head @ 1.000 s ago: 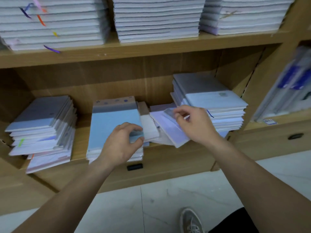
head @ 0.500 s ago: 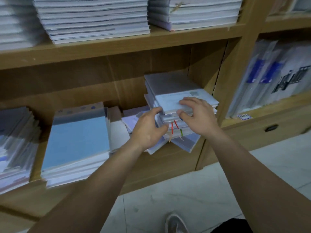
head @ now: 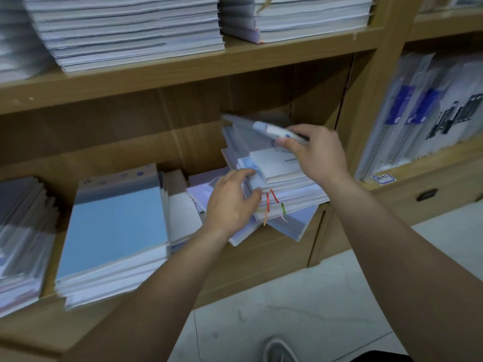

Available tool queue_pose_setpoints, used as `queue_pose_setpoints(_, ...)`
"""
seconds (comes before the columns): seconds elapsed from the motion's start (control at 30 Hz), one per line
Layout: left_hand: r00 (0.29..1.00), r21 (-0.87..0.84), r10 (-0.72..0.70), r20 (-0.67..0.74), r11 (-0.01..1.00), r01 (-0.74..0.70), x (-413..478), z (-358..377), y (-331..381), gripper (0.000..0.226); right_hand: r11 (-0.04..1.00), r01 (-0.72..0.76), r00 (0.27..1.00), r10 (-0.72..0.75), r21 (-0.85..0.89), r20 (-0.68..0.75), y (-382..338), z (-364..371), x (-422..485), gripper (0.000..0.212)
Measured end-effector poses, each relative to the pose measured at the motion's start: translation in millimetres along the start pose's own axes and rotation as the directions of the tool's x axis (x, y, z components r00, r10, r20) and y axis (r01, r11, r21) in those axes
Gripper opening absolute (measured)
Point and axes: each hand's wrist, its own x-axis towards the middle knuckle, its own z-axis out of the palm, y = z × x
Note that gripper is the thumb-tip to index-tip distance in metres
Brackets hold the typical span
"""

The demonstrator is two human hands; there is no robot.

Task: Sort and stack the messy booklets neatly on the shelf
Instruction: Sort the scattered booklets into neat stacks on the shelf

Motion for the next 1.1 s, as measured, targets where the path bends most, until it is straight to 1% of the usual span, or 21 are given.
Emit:
queue_pose_setpoints(0.07, 0.999, -0.024, -0.045, -0.024, 0.999, 0.044, 12, 4, 3, 0.040, 0.999, -0.018, 0.999, 0.019, 0.039, -0.035, -2, -4, 6, 0.028)
queue_pose_setpoints(0.17, 0.997, -0.033, -0.065, -0.046, 0.997, 0.064, 26, 9, 7, 0.042, 0.999, -0.044, 0.998, 0.045, 0.032, -0.033, -4, -6, 9, 0.023)
queue_pose_setpoints(0.3, 0.997, -0.070, -0.075, -0.036, 0.995, 0.073, 35, 12, 8, 0.049, 0.996, -0.072, 0.997, 0.072, 0.051, 0.012, 1, -6, 10, 0.028)
queue_pose_setpoints(0.37, 0.998, -0.073, -0.050, -0.036, 0.996, 0.047, 35, 10, 9, 0.045, 0.996, -0.080, 0.996, 0.079, 0.031, 0.030, 4, -6, 11, 0.037)
queue_pose_setpoints(0.43, 0.999, -0.123, -0.042, -0.033, 0.992, 0.038, 35, 7, 6, 0.040, 0.997, -0.081, 0.996, 0.081, 0.009, 0.036, 6, -6, 10, 0.042)
queue_pose_setpoints(0.5, 0.998, -0.180, -0.061, -0.020, 0.982, 0.056, 35, 5, 4, 0.038, 0.996, -0.084, 0.996, 0.084, -0.011, 0.039, 8, -5, 9, 0.045)
queue_pose_setpoints(0.6, 0.998, -0.177, -0.057, -0.003, 0.983, 0.056, 36, 5, 7, 0.037, 0.996, -0.083, 0.996, 0.084, -0.019, 0.040, 8, -6, 8, 0.048)
queue_pose_setpoints(0.63, 0.998, -0.201, -0.062, -0.002, 0.978, 0.060, 36, 5, 8, 0.036, 0.997, -0.081, 0.996, 0.082, -0.019, 0.040, 9, -6, 8, 0.049)
queue_pose_setpoints(0.73, 0.990, -0.378, -0.138, 0.031, 0.915, 0.139, 37, 6, 12, 0.029, 0.996, -0.084, 0.996, 0.085, -0.026, 0.036, 9, -5, 8, 0.050)
queue_pose_setpoints(0.83, 0.977, -0.482, -0.207, 0.043, 0.853, 0.201, 42, 8, 16, 0.017, 0.995, -0.089, 0.996, 0.090, -0.034, 0.023, 10, -2, 8, 0.051)
queue_pose_setpoints(0.93, 0.966, -0.517, -0.251, 0.058, 0.821, 0.244, 47, 10, 20, 0.006, 0.995, -0.080, 0.996, 0.081, -0.052, 0.021, 10, 0, 4, 0.051)
queue_pose_setpoints(1.0, 0.962, -0.516, -0.261, 0.073, 0.816, 0.261, 47, 9, 21, 0.005, 0.994, -0.070, 0.997, 0.073, -0.084, 0.029, 10, 1, 1, 0.053)
queue_pose_setpoints(1.1, 0.966, -0.514, -0.251, 0.062, 0.822, 0.246, 35, 2, 18, 0.004, 0.991, -0.058, 0.997, 0.063, -0.121, 0.037, 10, 3, -3, 0.054)
